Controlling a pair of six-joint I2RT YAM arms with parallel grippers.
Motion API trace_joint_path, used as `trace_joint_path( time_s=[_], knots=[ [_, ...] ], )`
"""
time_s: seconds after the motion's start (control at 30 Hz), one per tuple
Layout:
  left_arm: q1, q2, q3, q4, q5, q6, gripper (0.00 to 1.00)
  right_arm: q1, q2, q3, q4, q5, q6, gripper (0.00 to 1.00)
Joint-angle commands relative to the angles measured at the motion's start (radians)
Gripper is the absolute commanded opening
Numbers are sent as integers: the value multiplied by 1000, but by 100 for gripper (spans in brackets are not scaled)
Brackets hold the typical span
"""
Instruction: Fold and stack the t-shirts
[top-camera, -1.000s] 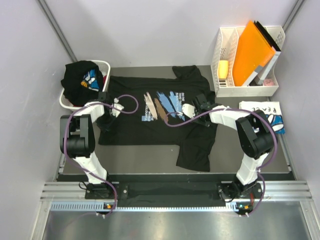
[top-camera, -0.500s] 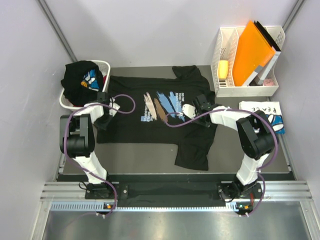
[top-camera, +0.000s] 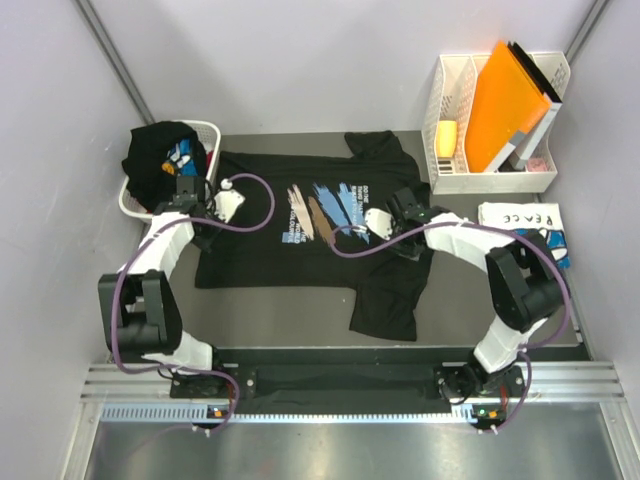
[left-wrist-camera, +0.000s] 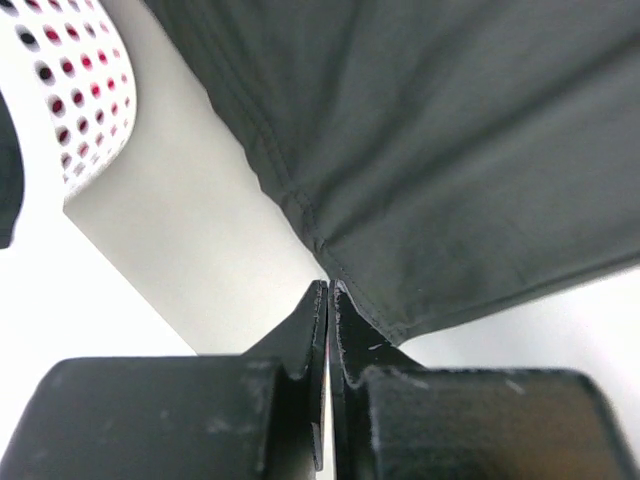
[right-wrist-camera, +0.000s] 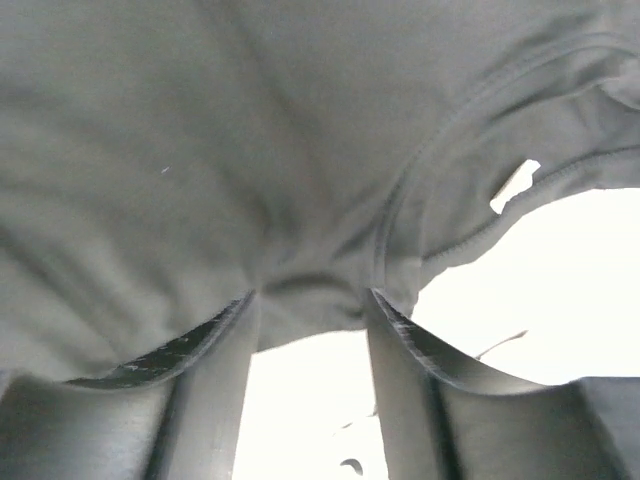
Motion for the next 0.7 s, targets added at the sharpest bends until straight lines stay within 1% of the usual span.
trace_joint_path(
  time_s=[0.0, 0.03, 0.07, 0.1, 0.17, 0.23, 0.27, 0.37, 0.43, 0.5, 0.53, 0.57, 0.67],
  knots=[
    [5, -75, -7, -54, 122, 103, 8, 31, -120, 115, -113, -55, 41, 53],
    [5, -81, -14, -52, 118, 123, 8, 31, -133, 123, -149, -64, 40, 54],
    [5, -85, -41, -46, 105, 173, 8, 34, -154, 117, -165, -81, 32, 57],
    [5, -97, -58, -24, 66, 198, 8, 35, -168, 106, -177, -89, 25, 58],
    [5, -109, -92, -17, 42, 281, 8, 52, -223, 41, -199, -93, -29, 60],
    [5, -135, -109, -2, 26, 327, 7, 77, -284, -34, -229, -90, -69, 59],
    [5, -143, -118, -5, 24, 374, 7, 110, -307, -50, -249, -105, -109, 59],
    [7, -178, -136, -13, 38, 440, 7, 175, -387, -121, -301, -119, -159, 59],
    [5, -203, -149, -23, 67, 471, 7, 189, -384, -151, -324, -130, -155, 59],
    [4, -224, -173, -48, 88, 517, 5, 193, -377, -173, -299, -148, -147, 55],
    [4, -230, -184, -48, 93, 529, 0, 192, -369, -203, -280, -147, -146, 51],
    [5, -236, -204, -48, 93, 554, 0, 193, -363, -213, -260, -135, -146, 32],
    [5, -259, -241, -51, 99, 580, 0, 192, -331, -216, -208, -116, -140, 0]
  ],
)
